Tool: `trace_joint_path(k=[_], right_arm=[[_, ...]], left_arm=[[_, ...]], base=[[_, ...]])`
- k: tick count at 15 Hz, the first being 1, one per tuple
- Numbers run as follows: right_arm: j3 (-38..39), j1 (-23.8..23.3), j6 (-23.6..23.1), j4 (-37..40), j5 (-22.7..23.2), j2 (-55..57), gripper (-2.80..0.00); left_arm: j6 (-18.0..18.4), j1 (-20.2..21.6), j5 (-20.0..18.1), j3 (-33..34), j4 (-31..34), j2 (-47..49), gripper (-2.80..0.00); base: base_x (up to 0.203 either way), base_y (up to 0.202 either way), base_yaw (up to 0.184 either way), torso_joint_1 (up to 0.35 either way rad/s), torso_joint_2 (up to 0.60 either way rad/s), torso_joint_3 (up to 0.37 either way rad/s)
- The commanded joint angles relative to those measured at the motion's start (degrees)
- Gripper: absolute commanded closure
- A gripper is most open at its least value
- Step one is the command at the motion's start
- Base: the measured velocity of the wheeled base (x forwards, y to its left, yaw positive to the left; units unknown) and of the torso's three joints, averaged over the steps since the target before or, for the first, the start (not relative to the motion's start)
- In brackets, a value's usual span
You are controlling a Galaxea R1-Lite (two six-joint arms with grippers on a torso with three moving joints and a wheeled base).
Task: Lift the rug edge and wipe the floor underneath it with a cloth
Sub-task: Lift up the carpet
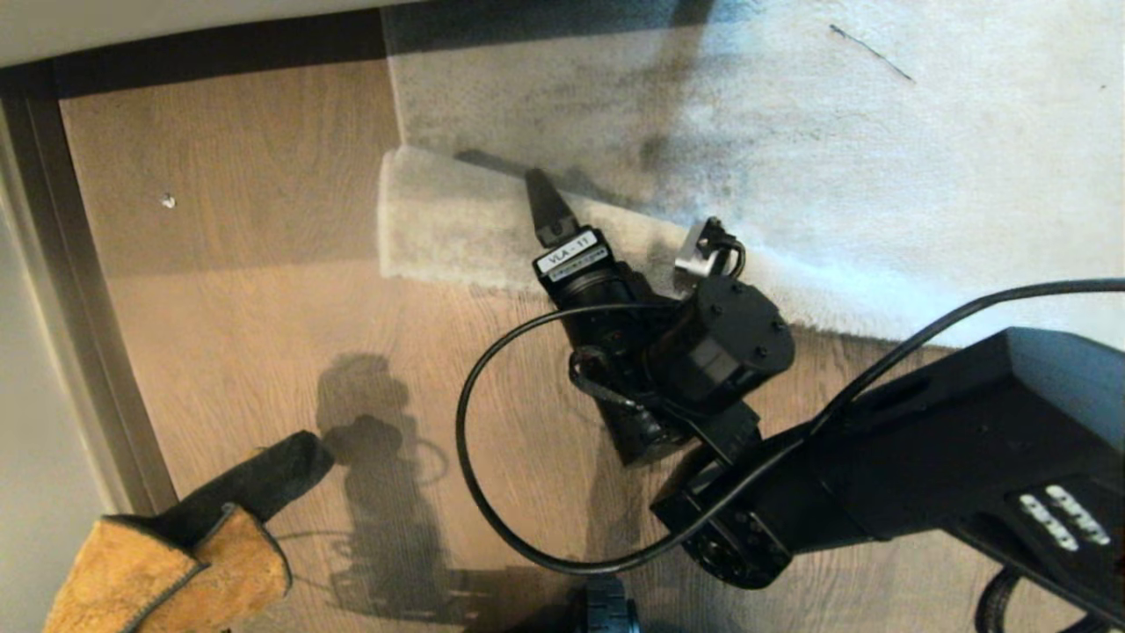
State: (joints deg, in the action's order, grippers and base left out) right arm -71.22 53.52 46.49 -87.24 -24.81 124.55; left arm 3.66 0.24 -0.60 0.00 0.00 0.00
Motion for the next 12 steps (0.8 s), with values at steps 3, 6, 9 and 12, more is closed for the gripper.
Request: trace_joint_path(k=[3, 6, 9, 12], right_arm=[[-1.3, 2.0, 0.3, -2.5, -0.2, 2.4, -2.80], [-1.3, 3.4, 0.3, -2.6, -0.6, 4.7, -2.80], [-1.3, 3.4, 0.1, -2.5, -0.7, 7.1, -2.80], [-1.0, 3.3, -0.3, -2.5, -1.3, 9.7, -2.80]], left_arm=[[0.0, 0.0, 0.0, 0.0, 0.0, 0.0, 0.00], [0.0, 0.0, 0.0, 0.0, 0.0, 0.0, 0.00], [0.0, 0.0, 0.0, 0.0, 0.0, 0.0, 0.00], [0.0, 0.0, 0.0, 0.0, 0.0, 0.0, 0.00]], base=[[0.000, 0.000, 0.000, 0.000, 0.00, 0.000], [0.000, 0.000, 0.000, 0.000, 0.00, 0.000], [0.000, 0.000, 0.000, 0.000, 0.00, 0.000], [0.000, 0.000, 0.000, 0.000, 0.00, 0.000]])
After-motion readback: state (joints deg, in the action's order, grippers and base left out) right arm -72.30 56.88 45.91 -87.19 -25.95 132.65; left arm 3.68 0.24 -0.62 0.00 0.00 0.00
